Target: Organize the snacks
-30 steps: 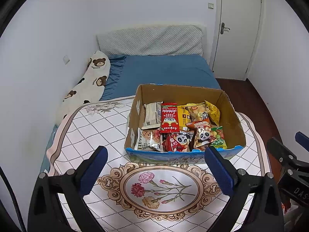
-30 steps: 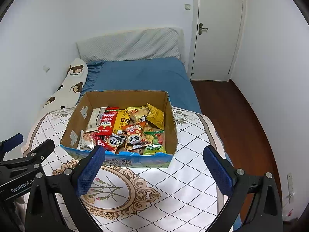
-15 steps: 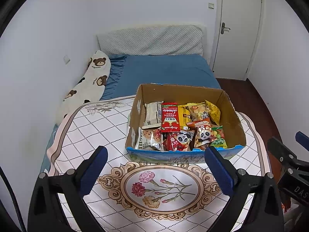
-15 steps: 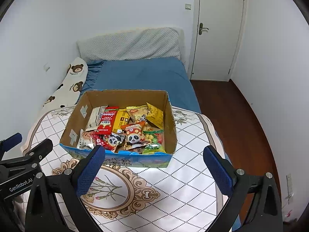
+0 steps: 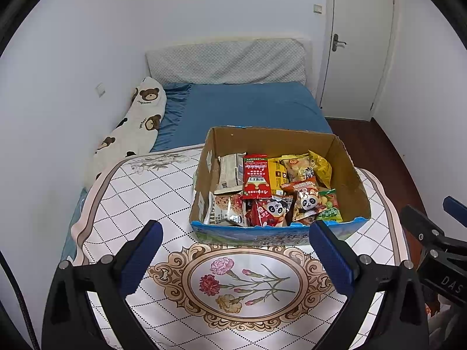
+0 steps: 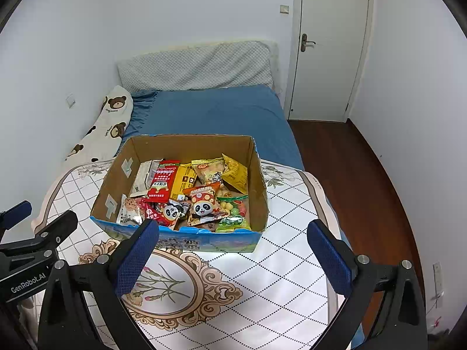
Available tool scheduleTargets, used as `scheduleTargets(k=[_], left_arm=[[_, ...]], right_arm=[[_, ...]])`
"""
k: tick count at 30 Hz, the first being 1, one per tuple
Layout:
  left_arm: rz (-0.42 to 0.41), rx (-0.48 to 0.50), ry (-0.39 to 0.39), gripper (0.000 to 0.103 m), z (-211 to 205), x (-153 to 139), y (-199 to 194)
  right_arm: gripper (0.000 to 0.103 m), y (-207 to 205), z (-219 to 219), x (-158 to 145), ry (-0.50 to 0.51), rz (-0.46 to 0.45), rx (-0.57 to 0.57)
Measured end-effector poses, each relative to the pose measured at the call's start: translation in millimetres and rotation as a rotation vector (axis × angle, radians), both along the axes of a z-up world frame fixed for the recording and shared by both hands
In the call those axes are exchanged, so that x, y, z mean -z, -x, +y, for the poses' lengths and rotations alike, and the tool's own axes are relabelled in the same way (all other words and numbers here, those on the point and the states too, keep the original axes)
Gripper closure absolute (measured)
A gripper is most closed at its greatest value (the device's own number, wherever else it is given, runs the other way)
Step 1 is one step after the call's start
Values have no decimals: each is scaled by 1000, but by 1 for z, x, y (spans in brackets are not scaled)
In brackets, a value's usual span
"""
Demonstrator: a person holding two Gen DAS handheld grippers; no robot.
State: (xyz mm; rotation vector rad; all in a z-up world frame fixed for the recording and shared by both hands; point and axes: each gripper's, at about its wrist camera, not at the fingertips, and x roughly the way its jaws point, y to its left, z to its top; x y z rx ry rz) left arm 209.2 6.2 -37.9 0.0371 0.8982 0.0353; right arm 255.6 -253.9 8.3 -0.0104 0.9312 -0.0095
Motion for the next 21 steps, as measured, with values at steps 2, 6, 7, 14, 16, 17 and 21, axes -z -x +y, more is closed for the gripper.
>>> scheduleTargets(k=[2, 6, 7, 14, 16, 17, 21], left_arm=[[0, 0, 4, 0, 0, 0, 0], [-5, 2, 3, 0, 0, -1, 1], [-6, 3, 3, 0, -1, -2, 1], [-11, 5, 3, 0, -2, -3, 2], [-9, 5, 7, 1, -2, -3, 2], [-9, 5, 8, 1, -3, -3, 3], [-10, 5, 7, 0, -3, -4, 3]], right_arm=[[0, 0, 0, 0, 1, 0, -1], [0, 1, 0, 1, -1, -1, 0], [0, 1, -1, 1, -2, -1, 0], [0, 0, -1, 1, 0, 0, -3], [0, 0, -1, 1, -2, 0, -3], [0, 1, -1, 1, -2, 1, -2], [0, 1, -2, 1, -3, 1, -4]])
